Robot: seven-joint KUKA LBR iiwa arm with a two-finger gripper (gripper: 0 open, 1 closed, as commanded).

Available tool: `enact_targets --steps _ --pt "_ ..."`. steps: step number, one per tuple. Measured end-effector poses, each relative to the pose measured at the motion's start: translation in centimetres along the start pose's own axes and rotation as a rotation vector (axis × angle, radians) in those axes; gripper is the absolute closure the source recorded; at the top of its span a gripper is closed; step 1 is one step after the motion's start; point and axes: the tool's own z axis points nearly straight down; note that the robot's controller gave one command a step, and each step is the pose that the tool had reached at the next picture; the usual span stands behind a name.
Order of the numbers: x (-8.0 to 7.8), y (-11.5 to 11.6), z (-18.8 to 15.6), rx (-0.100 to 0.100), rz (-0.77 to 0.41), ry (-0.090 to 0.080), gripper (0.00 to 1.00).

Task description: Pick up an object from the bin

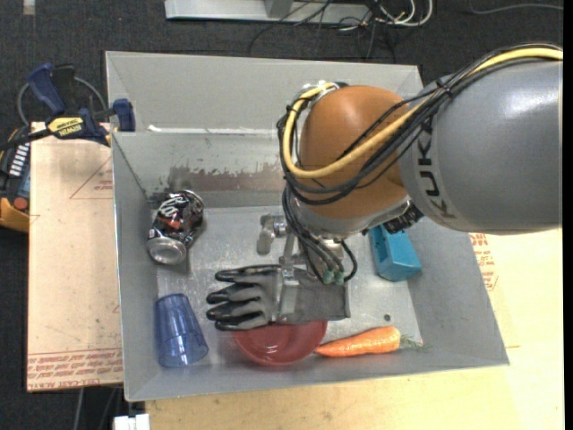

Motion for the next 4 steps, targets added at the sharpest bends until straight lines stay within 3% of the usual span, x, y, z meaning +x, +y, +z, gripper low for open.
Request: enact_targets --steps 1,2,3,4 --pt "-0.2 -0.1 -0.5 -0.001 0.004 -0.008 0.0" --pt "-5.9 -2.1 8.4 -0.002 -0.009 -0.011 0.0" --pt "-6.1 -7.1 14.1 -0.003 0.177 -0.008 0.0" --pt "-5.9 -3.7 14.1 -0.004 0.001 -0.014 0.0"
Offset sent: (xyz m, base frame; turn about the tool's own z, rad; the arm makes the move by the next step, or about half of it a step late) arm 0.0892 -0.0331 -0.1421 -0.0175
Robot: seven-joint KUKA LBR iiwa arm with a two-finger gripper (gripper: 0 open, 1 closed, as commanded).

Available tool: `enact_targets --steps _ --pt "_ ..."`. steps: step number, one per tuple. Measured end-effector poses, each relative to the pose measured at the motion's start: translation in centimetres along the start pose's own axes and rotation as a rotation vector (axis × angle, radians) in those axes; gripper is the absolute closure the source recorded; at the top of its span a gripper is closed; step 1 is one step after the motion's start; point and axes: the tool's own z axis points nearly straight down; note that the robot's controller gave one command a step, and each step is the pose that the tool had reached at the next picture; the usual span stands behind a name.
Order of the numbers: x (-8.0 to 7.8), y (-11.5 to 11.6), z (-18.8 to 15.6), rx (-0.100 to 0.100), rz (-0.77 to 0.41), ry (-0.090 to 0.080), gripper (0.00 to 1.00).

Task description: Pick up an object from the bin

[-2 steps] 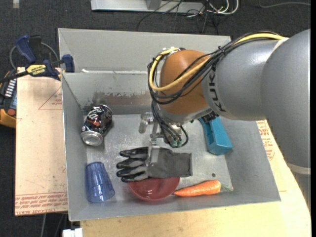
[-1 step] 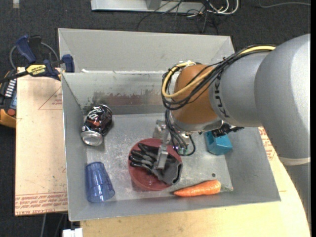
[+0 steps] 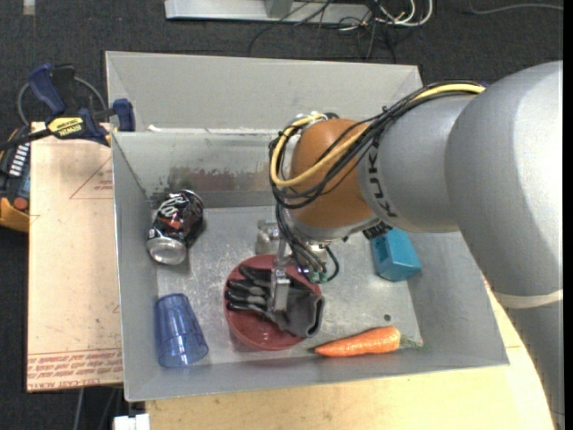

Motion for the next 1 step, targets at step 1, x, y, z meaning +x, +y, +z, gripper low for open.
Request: enact_targets --steps 1 --pt "-0.26 -3.43 -0.02 0.0 0.177 0.003 0.0"
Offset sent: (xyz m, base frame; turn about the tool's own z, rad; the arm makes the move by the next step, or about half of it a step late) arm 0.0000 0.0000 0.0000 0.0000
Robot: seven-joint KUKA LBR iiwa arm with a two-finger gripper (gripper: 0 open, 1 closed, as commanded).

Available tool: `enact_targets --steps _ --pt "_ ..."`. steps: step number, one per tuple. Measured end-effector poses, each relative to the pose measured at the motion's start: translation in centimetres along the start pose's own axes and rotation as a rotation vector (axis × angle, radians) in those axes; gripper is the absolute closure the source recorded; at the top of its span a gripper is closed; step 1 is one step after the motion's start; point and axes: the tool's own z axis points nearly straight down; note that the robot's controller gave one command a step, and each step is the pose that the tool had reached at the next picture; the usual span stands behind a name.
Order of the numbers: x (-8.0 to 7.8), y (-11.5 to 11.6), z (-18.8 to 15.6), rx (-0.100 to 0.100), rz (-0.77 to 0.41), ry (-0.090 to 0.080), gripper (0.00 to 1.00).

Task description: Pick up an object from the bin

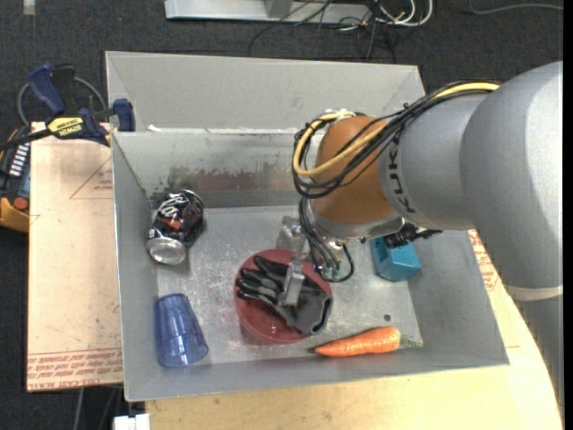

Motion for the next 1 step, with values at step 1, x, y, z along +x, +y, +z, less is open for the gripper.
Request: enact_targets --steps 1 --pt "0.61 3.49 -0.42 -0.002 -0.175 -0.006 1.0"
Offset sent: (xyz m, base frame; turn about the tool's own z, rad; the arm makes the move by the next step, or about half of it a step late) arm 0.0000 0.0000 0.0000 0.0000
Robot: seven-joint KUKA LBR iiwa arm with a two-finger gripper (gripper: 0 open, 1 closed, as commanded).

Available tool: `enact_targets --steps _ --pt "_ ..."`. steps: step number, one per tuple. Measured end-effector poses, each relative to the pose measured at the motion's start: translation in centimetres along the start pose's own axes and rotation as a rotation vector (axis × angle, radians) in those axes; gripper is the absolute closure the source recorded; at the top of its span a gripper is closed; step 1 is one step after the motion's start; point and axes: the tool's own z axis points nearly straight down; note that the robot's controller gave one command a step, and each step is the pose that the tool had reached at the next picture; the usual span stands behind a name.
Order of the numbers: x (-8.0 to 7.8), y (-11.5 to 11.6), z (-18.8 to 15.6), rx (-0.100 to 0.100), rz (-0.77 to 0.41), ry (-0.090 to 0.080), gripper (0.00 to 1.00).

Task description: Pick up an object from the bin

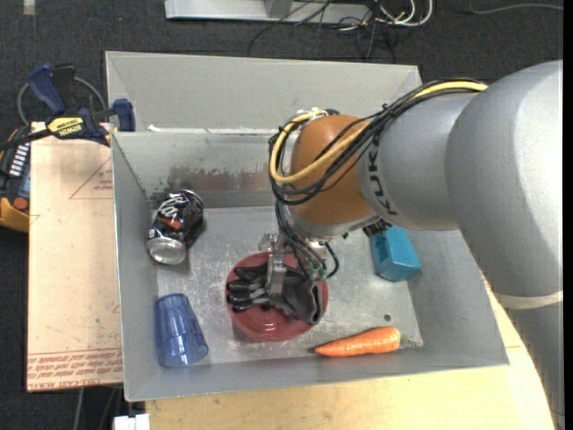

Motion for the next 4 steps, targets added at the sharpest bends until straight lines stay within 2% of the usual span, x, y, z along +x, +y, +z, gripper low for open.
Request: enact_targets --steps 2,3,4 --pt "0.2 0.0 -1.0 0.001 0.001 0.006 1.0" --pt "0.3 0.0 -2.7 0.001 0.001 0.007 1.0" --pt "0.1 0.0 -5.5 0.0 0.001 0.0 1.0"
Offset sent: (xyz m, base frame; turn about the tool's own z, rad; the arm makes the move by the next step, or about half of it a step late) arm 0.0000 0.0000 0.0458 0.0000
